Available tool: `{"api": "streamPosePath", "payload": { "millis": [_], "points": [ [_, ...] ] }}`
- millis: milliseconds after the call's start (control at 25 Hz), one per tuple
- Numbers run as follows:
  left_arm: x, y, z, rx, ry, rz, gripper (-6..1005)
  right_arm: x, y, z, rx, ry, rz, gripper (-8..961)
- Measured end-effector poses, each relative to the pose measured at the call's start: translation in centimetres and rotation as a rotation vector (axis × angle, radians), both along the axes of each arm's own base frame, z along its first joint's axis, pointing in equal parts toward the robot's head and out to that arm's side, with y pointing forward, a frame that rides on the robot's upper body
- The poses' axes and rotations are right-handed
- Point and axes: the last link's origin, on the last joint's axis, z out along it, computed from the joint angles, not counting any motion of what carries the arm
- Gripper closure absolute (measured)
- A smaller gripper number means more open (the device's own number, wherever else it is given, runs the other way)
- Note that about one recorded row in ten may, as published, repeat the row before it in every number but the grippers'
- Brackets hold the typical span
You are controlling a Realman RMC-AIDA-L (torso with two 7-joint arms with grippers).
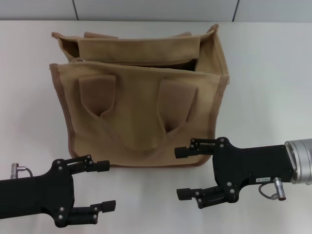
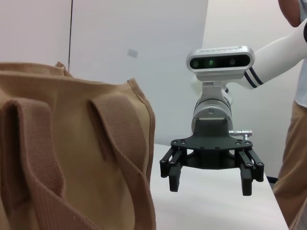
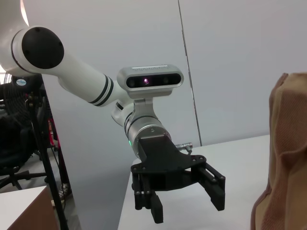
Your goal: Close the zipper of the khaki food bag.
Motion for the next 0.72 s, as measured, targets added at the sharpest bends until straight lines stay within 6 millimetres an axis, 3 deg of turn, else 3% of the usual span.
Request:
{"api": "streamPosePath", "payload": {
  "millis": [720],
  "points": [
    [-0.22, -0.42, -0.35, 0.033, -0.019, 0.032, 263, 0.36, -0.44, -0.37, 0.005, 0.007, -0.017, 128]
  ]
}}
